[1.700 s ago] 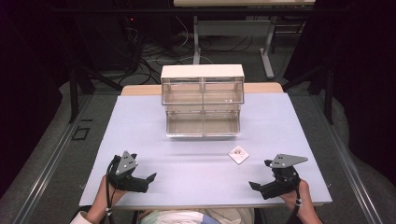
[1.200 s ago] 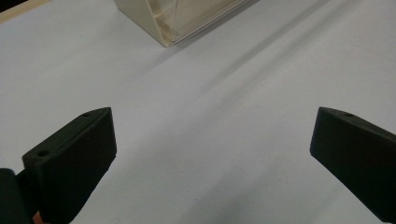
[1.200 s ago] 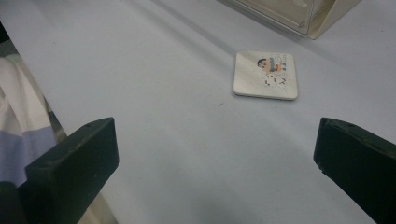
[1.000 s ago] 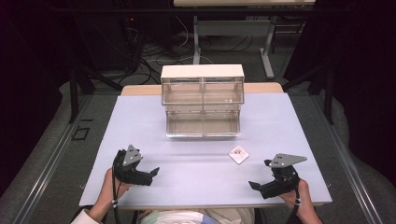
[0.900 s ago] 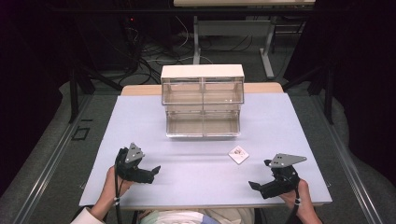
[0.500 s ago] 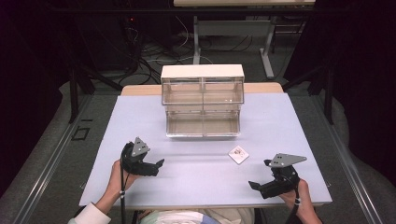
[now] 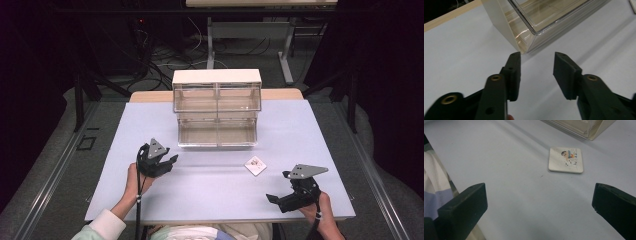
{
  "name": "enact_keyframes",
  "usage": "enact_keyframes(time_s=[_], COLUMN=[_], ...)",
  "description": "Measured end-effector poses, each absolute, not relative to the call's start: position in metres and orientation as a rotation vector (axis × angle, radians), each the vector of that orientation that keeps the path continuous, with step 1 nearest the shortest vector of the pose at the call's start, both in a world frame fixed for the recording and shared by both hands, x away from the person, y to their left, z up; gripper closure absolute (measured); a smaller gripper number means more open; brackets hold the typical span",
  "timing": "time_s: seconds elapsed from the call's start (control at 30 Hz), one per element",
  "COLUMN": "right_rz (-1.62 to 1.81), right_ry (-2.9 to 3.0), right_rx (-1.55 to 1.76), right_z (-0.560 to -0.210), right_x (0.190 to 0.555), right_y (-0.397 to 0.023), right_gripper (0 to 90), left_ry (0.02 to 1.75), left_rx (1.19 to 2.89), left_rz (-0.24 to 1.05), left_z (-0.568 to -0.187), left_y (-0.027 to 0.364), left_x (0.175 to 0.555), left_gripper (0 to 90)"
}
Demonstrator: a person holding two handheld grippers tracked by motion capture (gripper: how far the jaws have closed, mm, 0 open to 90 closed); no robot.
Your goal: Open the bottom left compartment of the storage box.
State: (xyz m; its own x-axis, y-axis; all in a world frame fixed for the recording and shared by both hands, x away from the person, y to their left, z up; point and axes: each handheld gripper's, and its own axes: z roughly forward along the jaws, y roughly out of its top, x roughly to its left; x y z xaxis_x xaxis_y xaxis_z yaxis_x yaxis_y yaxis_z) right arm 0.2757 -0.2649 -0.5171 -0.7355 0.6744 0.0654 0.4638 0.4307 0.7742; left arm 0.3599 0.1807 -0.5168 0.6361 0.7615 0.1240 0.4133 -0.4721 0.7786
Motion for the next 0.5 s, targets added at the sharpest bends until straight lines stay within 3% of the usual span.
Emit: enact_keyframes(time_s=[0.5], right_rz=[1.186], right_ry=[2.434], right_rx=[0.986], right_z=[-0.518], right_x=[0.276], right_y=[-0.265], right_gripper=[0.1], left_ry=[0.922], left_rx=[2.107], left_rz=[0.597], left_z=[-0.520], left_y=[0.169], left_x=[0.376], left_gripper=[90.0])
